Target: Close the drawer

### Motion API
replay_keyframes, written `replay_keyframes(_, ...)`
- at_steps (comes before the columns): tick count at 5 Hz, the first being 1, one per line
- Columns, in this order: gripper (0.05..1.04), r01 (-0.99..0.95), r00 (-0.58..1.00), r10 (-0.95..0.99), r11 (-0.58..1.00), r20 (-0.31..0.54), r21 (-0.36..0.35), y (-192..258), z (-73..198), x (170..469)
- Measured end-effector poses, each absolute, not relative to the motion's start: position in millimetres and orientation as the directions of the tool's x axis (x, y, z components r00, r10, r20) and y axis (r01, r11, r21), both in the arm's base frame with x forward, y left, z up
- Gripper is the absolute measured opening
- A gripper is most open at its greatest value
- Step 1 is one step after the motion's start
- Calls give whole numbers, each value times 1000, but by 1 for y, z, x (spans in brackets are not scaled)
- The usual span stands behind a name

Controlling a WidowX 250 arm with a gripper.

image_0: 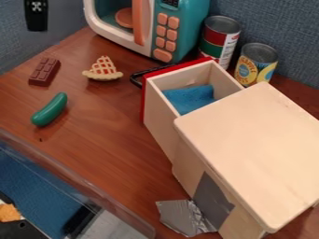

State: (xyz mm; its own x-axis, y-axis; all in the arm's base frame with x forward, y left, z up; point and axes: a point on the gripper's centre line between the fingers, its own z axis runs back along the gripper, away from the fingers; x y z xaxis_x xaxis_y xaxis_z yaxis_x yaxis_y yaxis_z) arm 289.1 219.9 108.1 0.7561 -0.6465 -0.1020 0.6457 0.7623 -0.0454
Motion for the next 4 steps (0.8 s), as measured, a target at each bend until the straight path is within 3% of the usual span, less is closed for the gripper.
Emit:
replay_keyframes(1,999,813,572,-807,581,-144,-30,215,97,312)
replay_keyframes(2,999,936,340,-933,348,-118,-56,191,75,318)
replay_keyframes(4,999,999,-14,-997,-10,-75,-45,160,76,310)
